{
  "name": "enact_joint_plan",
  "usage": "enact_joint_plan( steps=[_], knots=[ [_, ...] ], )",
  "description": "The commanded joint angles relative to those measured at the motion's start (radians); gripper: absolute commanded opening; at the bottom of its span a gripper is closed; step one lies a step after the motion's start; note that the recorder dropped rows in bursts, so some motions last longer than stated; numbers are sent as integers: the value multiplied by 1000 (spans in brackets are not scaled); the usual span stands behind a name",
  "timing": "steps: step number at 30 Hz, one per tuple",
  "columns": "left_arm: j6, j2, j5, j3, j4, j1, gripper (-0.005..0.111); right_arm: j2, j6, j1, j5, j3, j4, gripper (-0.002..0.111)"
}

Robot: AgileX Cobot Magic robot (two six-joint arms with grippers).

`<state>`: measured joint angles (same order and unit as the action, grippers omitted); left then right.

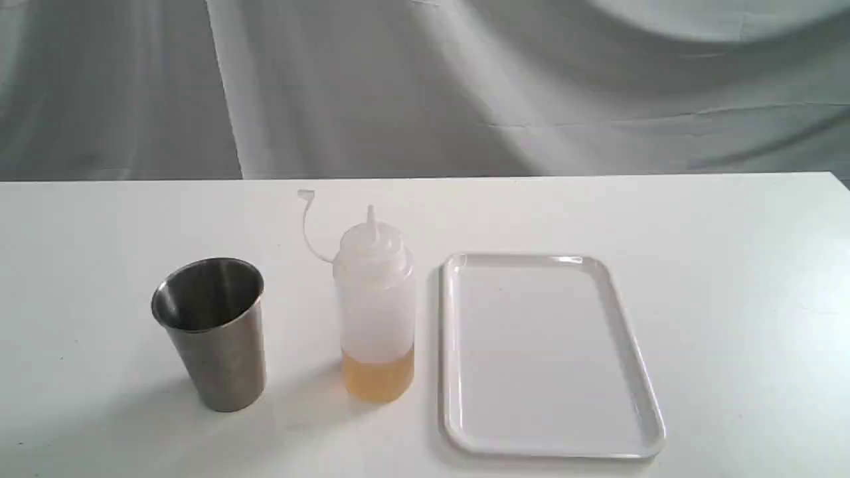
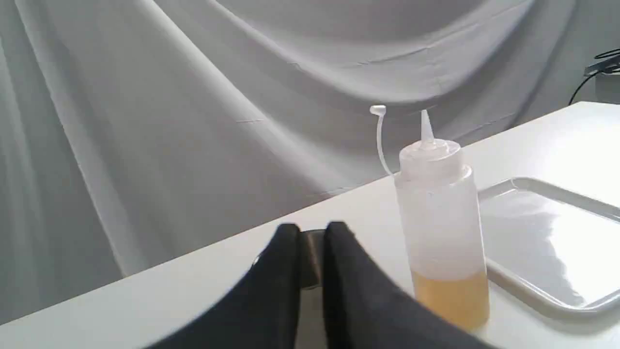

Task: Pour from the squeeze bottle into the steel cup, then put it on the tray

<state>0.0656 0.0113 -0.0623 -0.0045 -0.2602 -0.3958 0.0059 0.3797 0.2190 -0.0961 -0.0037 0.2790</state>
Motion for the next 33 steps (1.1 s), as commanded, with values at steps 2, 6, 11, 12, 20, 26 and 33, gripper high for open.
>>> enact_joint_plan(
  steps=[2,6,11,12,20,26,33],
  knots=[
    [1,3,3,4,2,2,8,-6,17,1,-33,4,-48,0],
    [1,3,3,4,2,2,8,-6,10,1,224,-112,-149,0],
    [1,3,3,4,2,2,8,84,-210,1,406,-317,-149,0],
    [1,3,3,4,2,2,8,117,-265,1,432,-365,-146,0],
    [1,3,3,4,2,2,8,421,-499,1,504,-662,-78,0],
    [1,3,3,4,2,2,8,604,-531,-1,504,-776,-78,0],
    [1,3,3,4,2,2,8,732,-533,-12,488,-825,-78,0]
  ],
)
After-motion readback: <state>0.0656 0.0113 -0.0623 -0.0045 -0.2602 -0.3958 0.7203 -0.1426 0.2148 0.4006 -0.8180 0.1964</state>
